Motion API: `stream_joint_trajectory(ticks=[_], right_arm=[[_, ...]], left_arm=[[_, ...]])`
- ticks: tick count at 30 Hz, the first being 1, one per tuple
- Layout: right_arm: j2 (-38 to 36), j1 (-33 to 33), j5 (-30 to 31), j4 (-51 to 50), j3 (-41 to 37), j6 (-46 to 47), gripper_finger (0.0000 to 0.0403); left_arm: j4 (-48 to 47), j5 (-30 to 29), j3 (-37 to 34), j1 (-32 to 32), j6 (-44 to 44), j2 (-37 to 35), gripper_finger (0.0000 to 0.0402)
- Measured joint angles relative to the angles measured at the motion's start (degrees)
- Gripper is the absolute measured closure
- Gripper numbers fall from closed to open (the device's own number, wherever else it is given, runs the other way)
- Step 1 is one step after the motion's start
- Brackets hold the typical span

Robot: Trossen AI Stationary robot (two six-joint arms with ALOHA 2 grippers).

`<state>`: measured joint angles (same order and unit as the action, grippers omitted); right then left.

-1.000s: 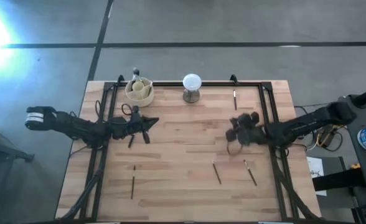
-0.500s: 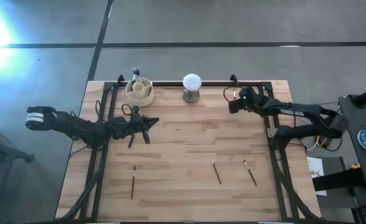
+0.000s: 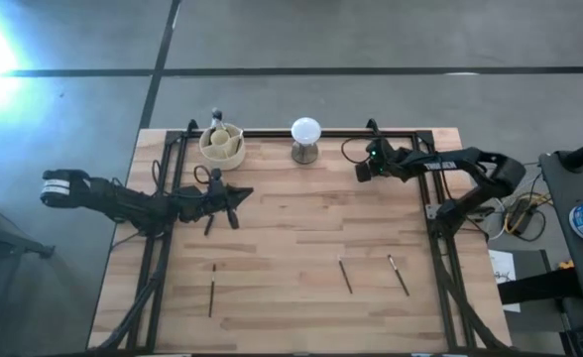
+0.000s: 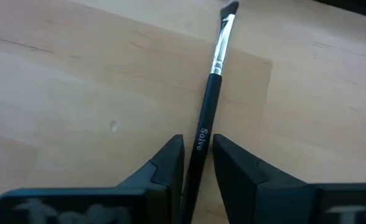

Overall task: Put items in baskets/containers
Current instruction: Put the eyeshadow brush into the organizer

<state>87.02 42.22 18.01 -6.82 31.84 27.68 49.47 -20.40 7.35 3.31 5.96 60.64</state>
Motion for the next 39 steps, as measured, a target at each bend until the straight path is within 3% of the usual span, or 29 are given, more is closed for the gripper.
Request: stream_joint_trajectory(ticks=[7,11,19,22,27,29,34,39], right_arm=[[-0.93,-0.34,-2.25,-0.56,-0.33,-1.05,0.0379],[-3.46,-1.27,-4.82,-3.08,-0.92,-2.51,0.0386],[-15.39,-13.27,-4.65,3.04,-7.3,-1.78,0.0389],[-20.27,-19.93,-2.42,8.49,-9.52,0.05,0.0389],[-26.15,-31.37,1.48,22.63,-12.16,-0.23,0.0389],[-27.03,-35.85,1.59,30.96,-13.19,-2.56,0.0389],[-25.72,-46.09,1.62,50.42,-14.4,-10.53,0.0389],[-21.41,-52.33,1.63,57.33,-11.9,-15.95,0.039]], left_arm=[[-1.73,-0.02,0.02,0.07,0.81,-0.02,0.0401],[-1.61,-0.04,0.45,0.09,4.54,-0.02,0.0401],[-0.8,2.6,2.75,-0.19,6.44,1.88,0.0395],[1.9,2.7,3.84,-0.73,6.82,5.88,0.0376],[17.99,3.21,7.1,-2.08,5.88,16.66,0.0329],[24.93,6.13,9.09,-2.54,4.47,21.43,0.0314],[36.21,18.11,16.52,-3.32,4.14,30.72,0.0299],[35.0,19.43,24.3,-4.45,3.01,34.24,0.0298]])
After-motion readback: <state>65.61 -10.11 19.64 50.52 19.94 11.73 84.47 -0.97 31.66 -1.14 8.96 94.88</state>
